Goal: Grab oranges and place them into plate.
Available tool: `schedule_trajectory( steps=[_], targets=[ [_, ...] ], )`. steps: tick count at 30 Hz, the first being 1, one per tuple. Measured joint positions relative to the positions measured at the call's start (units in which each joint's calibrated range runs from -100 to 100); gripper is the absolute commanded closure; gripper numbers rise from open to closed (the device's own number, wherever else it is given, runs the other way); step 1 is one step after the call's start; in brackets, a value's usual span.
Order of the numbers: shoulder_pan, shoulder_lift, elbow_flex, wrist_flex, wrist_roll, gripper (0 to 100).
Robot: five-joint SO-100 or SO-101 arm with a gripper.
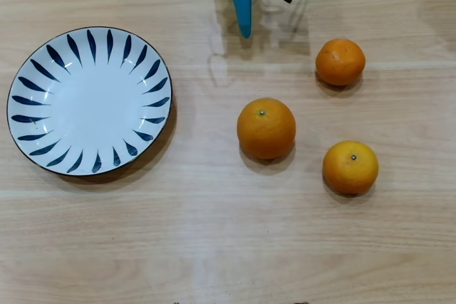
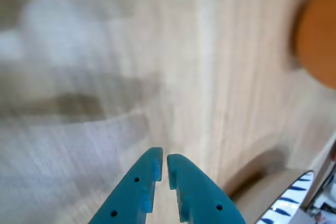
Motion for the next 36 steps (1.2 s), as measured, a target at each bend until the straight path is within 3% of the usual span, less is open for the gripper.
schedule_trajectory(
  steps=[14,28,31,36],
  targets=[
    [-0.93,51.63,-58.79,10.85,0.0,98],
    [-3.88,89.12,-92.16,10.85,-0.05,97],
    [-4.22,91.58,-94.2,10.85,-2.19,91],
    [-4.22,92.26,-94.56,10.85,-5.16,66]
  ],
)
